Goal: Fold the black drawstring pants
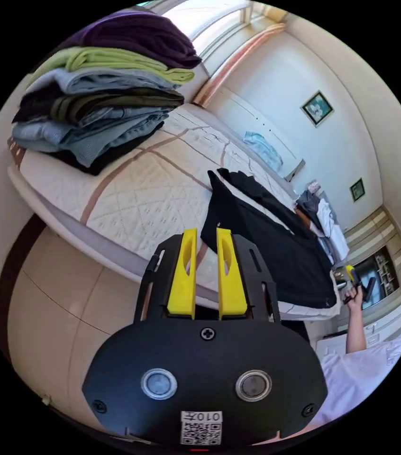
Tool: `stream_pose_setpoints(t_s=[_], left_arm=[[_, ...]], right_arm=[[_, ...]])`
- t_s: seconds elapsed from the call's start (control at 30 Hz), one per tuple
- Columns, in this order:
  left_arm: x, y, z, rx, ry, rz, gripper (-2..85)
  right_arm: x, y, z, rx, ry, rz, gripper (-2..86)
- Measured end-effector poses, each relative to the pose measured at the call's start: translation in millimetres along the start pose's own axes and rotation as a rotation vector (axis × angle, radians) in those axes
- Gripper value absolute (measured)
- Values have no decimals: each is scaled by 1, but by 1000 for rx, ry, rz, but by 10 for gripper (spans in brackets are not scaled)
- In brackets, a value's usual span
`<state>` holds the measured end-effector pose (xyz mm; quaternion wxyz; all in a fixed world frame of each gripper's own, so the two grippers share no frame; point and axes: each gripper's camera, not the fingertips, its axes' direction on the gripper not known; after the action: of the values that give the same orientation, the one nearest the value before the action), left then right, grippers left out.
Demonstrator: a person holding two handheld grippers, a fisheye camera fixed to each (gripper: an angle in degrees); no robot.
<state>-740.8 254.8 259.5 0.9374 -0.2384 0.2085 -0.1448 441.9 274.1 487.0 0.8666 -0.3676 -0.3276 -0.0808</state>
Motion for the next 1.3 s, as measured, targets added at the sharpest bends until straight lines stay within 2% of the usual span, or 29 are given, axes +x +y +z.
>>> stream_pose_setpoints(t_s=[0.07, 0.17, 0.3, 0.4, 0.53, 0.77, 0.9, 1.03, 1.2, 1.3], left_arm=[[27, 1, 7, -3, -86, 107, 61], [42, 1, 23, -64, -179, 123, 64], [36, 5, 29, -53, -143, 30, 72], [39, 10, 23, -10, -189, 21, 80], [41, 14, 29, -32, -162, 8, 81], [57, 14, 31, -86, -118, 73, 14], [54, 11, 18, -72, -80, 73, 3], [34, 9, -9, -30, -107, 12, 1], [10, 14, 0, -112, -114, -32, 4], [-3, 25, 8, -109, -148, -123, 11]], right_arm=[[-13, 4, 12, -32, -26, -18, 82], [-26, 11, 27, -91, -56, -48, 82], [-35, 22, 38, -154, -90, -67, 82], [-39, 32, 42, -183, -86, -75, 82], [-36, 39, 48, -197, -120, -57, 80], [-27, 42, 50, -204, -151, -22, 72], [-21, 47, 49, -203, -153, 5, 69], [-12, 55, 47, -196, -134, 43, 69], [2, 73, 58, -283, -82, 103, 79], [5, 83, 48, -222, -63, 105, 88]])
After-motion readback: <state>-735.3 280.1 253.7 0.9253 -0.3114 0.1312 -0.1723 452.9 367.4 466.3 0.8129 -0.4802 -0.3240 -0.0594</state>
